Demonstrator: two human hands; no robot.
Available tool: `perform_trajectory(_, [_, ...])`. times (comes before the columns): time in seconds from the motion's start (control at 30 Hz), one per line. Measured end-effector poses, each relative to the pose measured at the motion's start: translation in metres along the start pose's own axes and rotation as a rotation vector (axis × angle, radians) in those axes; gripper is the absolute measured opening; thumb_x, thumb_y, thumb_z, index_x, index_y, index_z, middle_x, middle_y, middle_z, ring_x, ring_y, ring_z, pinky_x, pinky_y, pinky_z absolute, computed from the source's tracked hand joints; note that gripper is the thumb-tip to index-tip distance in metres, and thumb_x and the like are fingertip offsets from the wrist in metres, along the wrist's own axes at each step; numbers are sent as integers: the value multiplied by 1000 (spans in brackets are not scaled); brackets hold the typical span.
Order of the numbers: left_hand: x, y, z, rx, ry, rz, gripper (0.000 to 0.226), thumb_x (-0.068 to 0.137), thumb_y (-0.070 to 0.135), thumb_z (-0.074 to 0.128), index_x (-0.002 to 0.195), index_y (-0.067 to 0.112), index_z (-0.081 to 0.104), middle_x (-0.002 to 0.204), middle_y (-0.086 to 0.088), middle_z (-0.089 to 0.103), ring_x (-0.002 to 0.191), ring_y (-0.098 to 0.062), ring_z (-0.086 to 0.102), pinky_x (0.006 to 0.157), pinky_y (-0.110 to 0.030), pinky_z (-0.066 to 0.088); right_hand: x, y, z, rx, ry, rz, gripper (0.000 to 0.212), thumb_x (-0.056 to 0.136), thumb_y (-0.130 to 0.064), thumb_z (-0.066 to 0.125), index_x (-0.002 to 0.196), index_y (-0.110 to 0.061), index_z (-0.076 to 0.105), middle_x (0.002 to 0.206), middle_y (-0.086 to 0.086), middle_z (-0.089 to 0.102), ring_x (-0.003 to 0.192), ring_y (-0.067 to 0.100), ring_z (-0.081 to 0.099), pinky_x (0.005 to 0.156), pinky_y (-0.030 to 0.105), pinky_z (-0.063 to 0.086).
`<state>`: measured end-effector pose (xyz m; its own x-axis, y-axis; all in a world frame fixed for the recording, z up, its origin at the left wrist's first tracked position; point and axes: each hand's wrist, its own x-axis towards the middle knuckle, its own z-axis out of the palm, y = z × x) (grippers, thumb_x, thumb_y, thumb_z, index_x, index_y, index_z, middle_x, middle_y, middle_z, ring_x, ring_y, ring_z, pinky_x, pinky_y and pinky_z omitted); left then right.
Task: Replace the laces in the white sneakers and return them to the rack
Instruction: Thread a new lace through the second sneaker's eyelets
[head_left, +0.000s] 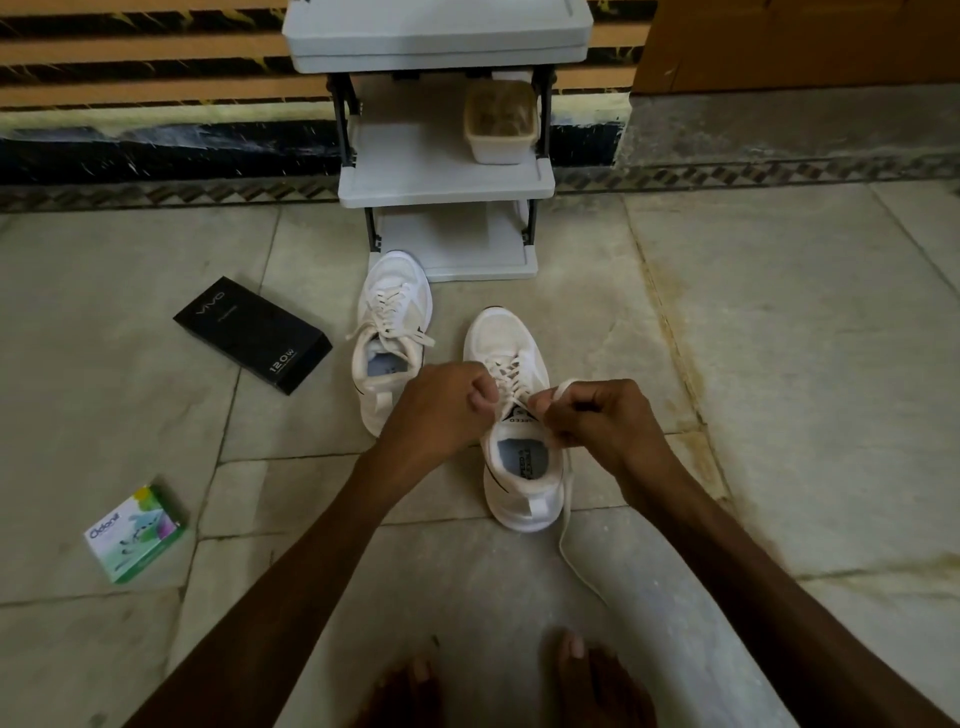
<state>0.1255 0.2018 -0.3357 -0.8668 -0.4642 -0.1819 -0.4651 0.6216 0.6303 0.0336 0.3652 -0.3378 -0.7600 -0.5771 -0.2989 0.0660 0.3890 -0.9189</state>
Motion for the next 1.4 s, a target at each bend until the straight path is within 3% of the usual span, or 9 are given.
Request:
perform_trajectory(0.2, [-10, -6, 17, -65, 53, -52, 22, 70, 32, 82, 76, 29, 62, 64, 10, 65, 63, -3, 61, 65, -22, 48, -1, 3, 19, -298, 28, -75, 23, 92, -25, 62, 89, -8, 75, 81, 8, 74, 72, 20, 70, 75, 43, 58])
perform_trajectory(0.33, [-13, -7, 16, -262, 88, 33, 7, 84, 20, 72, 85, 26, 68, 73, 10, 68, 68, -3, 65, 68, -22, 53, -5, -7, 23, -484, -2, -79, 44, 99, -34, 48, 83, 1, 67, 71, 9, 63, 63, 19, 57, 58, 16, 43])
perform_trajectory(0.5, [-18, 1, 13, -549, 25, 78, 12, 84, 16, 74, 85, 28, 72, 74, 7, 72, 68, -12, 70, 65, -29, 56, -12, -21, 22, -67, -20, 280, 35, 100, -36, 47, 86, -10, 66, 77, 2, 61, 73, 16, 56, 69, 26, 45])
perform_trajectory(0.67, [-21, 7, 14, -609, 35, 151, 10, 83, 13, 74, 92, 19, 74, 80, 3, 74, 73, -10, 71, 69, -30, 60, -16, -31, 17, 263, -84, 378, 32, 100, -32, 46, 73, -15, 49, 59, -4, 45, 51, 9, 40, 55, 25, 32])
perform_trajectory(0.8, [-20, 10, 11, -465, 95, 151, 5, 85, 14, 72, 89, 16, 73, 79, 4, 72, 72, -7, 68, 71, -22, 57, -17, -31, 15, 164, -109, 411, 37, 98, -39, 48, 74, -12, 58, 63, 0, 47, 51, 10, 40, 52, 23, 32])
perform_trajectory(0.93, [-15, 3, 2, -267, 137, 281, 8, 85, 10, 69, 84, 17, 70, 82, 7, 65, 73, -4, 62, 67, -11, 46, -18, -21, 8, -586, 307, -57, 25, 86, -47, 65, 82, -24, 73, 59, -12, 59, 46, 0, 51, 49, 16, 38])
perform_trajectory(1.03, [-15, -2, 2, -214, 162, 312, 9, 85, 9, 67, 82, 17, 69, 78, 9, 62, 71, -3, 59, 66, -13, 46, -16, -20, 6, -535, 193, -307, 16, 80, -43, 74, 88, -29, 75, 58, -16, 58, 50, 0, 54, 51, 9, 36])
perform_trajectory(1.2, [-18, 1, 10, -261, 156, 291, 10, 86, 5, 66, 83, 15, 68, 76, 9, 66, 72, -6, 62, 66, -15, 49, -6, -7, 19, -635, 151, -415, 21, 81, -38, 75, 76, -18, 78, 63, 1, 64, 53, 8, 52, 53, 16, 38])
perform_trajectory(1.4, [-18, -16, 20, -135, 106, 90, 13, 79, 14, 75, 86, 18, 65, 74, 8, 64, 64, 0, 59, 61, -14, 46, 1, 13, 25, -759, 145, -299, 7, 82, -24, 72, 82, -20, 78, 76, -3, 66, 65, 15, 61, 58, 23, 47])
